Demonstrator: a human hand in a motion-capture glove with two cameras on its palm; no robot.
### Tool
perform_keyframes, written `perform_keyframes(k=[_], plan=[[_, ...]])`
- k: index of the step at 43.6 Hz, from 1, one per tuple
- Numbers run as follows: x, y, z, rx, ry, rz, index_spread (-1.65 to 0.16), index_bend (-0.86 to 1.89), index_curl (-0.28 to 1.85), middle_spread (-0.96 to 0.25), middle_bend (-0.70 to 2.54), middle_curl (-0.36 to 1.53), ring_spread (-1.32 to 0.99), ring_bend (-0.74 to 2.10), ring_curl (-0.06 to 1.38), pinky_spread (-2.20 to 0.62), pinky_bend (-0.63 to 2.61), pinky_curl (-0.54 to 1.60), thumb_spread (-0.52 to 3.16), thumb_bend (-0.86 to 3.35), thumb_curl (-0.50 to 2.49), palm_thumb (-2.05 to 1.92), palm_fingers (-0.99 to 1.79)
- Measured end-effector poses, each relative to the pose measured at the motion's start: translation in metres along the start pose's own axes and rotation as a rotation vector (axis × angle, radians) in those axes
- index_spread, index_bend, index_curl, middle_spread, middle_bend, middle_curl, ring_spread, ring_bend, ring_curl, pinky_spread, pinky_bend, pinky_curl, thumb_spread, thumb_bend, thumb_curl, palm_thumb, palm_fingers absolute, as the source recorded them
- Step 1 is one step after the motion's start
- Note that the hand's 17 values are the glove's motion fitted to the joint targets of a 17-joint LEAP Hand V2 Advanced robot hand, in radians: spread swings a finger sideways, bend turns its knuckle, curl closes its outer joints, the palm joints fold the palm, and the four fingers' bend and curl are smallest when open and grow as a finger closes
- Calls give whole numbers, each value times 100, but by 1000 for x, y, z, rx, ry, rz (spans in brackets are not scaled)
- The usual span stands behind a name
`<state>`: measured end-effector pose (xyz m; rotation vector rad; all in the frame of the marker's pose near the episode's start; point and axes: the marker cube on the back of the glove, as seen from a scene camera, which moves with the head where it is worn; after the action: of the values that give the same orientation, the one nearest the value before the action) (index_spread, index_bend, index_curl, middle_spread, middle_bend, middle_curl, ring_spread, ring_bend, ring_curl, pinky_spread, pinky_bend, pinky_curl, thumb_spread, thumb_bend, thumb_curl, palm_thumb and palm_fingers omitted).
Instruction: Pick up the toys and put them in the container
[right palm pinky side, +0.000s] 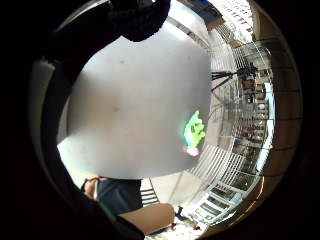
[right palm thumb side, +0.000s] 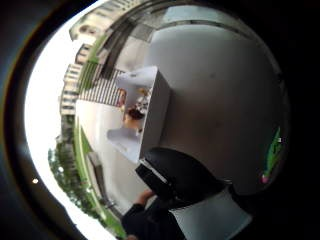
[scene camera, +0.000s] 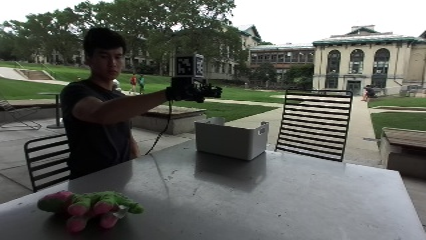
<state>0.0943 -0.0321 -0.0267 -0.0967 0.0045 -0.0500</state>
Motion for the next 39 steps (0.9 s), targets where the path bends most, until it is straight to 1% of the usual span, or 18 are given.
perform_keyframes(k=[7,14,16,25,30,39], plan=[[108,18,16,31,1,130,-28,5,22,0,22,40,3,19,24,3,103,32,102,-7,30,-8,-18],[211,32,46,55,88,252,-29,7,19,0,22,41,3,19,25,4,100,31,101,-7,28,-8,-16],[232,42,55,41,93,286,-30,7,18,0,22,41,3,19,25,4,100,31,101,-7,28,-8,-16],[305,86,112,-56,40,429,-30,7,16,-1,24,42,3,19,26,5,97,30,99,-7,26,-8,-16],[335,103,143,-116,24,431,-30,7,15,-2,24,42,2,18,27,5,96,30,98,-7,25,-7,-16],[364,124,192,-150,13,480,-31,7,14,-3,23,42,2,18,27,5,94,30,98,-6,25,-7,-17]])
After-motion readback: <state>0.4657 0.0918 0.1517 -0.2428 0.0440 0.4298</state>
